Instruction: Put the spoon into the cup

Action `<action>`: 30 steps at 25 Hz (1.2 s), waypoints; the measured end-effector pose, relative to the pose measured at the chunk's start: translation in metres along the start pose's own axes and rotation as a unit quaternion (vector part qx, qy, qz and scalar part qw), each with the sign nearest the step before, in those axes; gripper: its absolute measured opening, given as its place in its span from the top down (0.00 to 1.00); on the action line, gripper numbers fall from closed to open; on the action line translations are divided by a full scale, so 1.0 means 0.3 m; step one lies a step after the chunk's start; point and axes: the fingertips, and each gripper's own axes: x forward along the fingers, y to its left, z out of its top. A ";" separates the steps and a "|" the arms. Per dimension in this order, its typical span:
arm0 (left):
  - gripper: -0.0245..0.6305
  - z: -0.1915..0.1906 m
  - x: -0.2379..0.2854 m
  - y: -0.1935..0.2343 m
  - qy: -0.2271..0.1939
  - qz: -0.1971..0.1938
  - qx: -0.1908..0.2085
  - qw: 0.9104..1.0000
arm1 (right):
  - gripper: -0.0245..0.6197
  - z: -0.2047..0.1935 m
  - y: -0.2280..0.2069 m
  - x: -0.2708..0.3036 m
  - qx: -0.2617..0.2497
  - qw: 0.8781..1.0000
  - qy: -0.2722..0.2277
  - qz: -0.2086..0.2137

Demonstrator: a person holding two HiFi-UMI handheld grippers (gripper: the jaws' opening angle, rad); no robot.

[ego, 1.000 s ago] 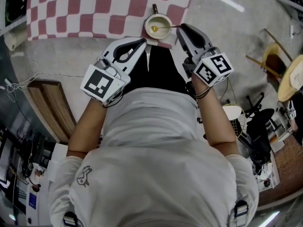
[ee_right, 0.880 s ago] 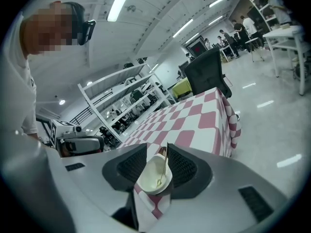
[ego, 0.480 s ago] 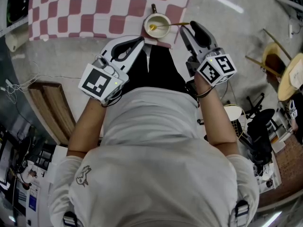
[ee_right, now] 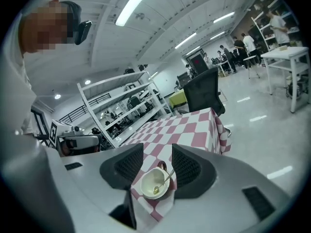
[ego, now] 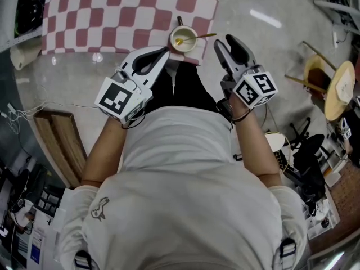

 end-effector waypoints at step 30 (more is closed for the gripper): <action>0.94 0.344 -0.374 -0.117 -0.102 -0.014 0.122 0.987 | 0.91 0.291 0.621 -0.161 -0.181 0.974 -0.108 0.079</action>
